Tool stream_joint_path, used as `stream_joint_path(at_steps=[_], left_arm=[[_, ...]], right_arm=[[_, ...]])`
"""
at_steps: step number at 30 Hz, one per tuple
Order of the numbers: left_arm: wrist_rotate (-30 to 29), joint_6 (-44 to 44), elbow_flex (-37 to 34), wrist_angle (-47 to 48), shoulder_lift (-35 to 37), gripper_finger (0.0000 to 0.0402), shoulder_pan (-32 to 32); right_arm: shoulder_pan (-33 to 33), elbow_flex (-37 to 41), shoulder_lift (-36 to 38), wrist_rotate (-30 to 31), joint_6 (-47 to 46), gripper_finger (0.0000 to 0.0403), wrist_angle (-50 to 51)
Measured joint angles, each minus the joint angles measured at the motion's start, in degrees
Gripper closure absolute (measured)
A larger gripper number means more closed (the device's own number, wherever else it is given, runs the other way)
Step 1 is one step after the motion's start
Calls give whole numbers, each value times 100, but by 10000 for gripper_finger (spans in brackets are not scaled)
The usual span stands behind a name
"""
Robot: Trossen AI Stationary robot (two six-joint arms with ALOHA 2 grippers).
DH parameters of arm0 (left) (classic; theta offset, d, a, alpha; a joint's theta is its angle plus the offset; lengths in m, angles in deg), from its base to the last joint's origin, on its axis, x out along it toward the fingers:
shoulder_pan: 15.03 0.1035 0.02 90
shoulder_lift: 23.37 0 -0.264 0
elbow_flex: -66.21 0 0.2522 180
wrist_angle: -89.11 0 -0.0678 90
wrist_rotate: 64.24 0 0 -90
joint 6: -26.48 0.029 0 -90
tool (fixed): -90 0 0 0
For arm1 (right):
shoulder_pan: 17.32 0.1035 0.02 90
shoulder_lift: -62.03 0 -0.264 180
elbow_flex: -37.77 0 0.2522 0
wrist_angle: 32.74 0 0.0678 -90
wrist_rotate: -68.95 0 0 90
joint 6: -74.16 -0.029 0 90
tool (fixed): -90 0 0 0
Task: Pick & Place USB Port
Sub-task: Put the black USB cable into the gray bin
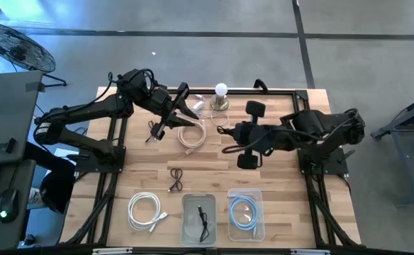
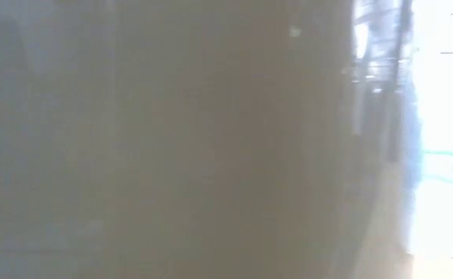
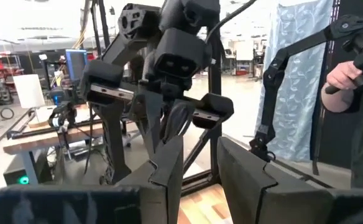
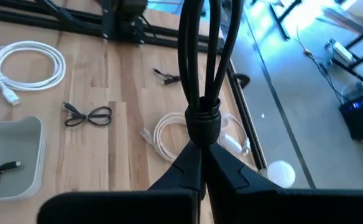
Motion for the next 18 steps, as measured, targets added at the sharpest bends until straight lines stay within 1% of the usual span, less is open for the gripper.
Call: stream_joint_path(at_steps=[5, 9, 15, 18], left_arm=[[5, -8, -6, -40, -61, 304, 0], [3, -25, -9, -6, -159, 304, 0], [74, -49, -5, -144, -381, 304, 0], [143, -55, -7, -342, -477, 304, 0]], right_arm=[[-185, 0, 0, -472, 473, 403, -406], [-317, 0, 0, -736, 724, 403, -650], [-466, 0, 0, -1147, 915, 403, -889], [-506, 0, -21, -1197, 936, 403, -896]])
